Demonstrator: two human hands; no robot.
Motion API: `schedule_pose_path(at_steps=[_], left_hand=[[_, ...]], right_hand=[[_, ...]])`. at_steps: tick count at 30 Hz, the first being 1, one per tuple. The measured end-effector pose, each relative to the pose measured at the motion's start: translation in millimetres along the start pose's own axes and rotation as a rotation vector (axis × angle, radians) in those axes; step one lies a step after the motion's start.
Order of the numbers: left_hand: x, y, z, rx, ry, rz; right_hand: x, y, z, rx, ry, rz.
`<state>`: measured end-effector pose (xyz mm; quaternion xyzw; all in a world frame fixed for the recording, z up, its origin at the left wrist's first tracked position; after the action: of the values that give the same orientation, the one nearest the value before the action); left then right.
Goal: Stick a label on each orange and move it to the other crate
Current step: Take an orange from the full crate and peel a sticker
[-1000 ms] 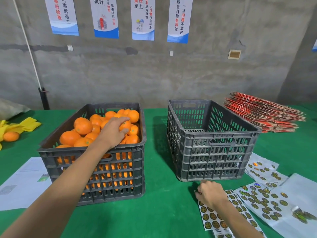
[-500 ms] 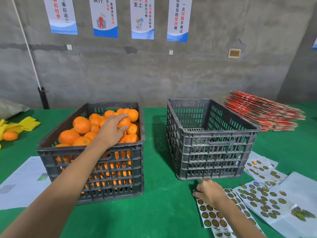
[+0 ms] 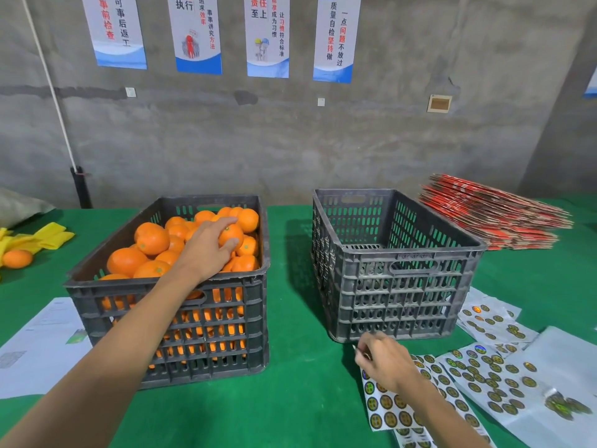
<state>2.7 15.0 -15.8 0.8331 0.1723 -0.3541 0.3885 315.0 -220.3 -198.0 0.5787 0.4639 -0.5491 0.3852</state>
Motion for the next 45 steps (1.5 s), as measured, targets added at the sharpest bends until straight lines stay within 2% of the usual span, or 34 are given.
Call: schedule_pose_path(at_steps=[4,7,11,18,24,26,29,31,33,35,38,45], left_hand=[[-0.4,0.6,0.7,-0.011,0.003,0.0],[-0.6,1.5,1.1,-0.016,0.001,0.001],[0.5,0.9,0.8,-0.027,-0.017,-0.006],[5.5,-5.5,-2.8,-0.178,-0.164,-0.013],[5.5,-1.8,-3.4,-0.226,-0.24,-0.149],[-0.6,12.4,0.5,-0.099,-0.101,-0.236],[-2.3,52.4,18.2,0.303,0.233,-0.138],[11.9,85.2,39.2,0.562,0.237,-0.063],[40.8,108.4,58.6,0.674,0.084,-0.11],[73.9,117.4,72.5,0.6,-0.039,-0.226],[102.6,117.6,86.5,0.374,-0.093,-0.343],[115.8,103.3,91.0,0.188,-0.093,-0.13]], right_hand=[[-1.5,-11.7,-4.9,0.007,0.02,-0.245],[-5.3,-21.8,-10.8,0.075,0.001,-0.473],[-7.7,-34.5,-17.7,0.116,-0.063,-0.647],[-14.2,-44.4,-22.4,0.154,-0.119,-0.913],[-22.7,-49.3,-29.7,0.17,-0.011,-1.197],[-30.8,-54.3,-31.2,0.145,-0.019,-1.263],[-42.3,-62.1,-35.3,0.119,0.025,-1.254],[-50.5,-67.6,-38.3,0.119,0.071,-1.282],[-57.7,-73.4,-40.2,0.107,0.099,-1.327],[-63.8,-76.9,-41.1,0.073,0.142,-1.346],[-71.6,-81.3,-41.1,0.023,0.203,-1.356],[-73.2,-84.3,-33.1,-0.013,0.184,-1.341]])
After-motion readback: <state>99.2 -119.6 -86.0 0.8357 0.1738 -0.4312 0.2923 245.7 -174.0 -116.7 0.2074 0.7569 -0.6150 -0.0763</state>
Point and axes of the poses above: each hand's wrist, its own z-axis away from the middle knuckle, its own x-axis out of the palm, y = z × x, the point moved 2 cm from there along -z, towards the middle knuckle, and after that the axes turned 5 degrees about z, right-handed, at the moved point
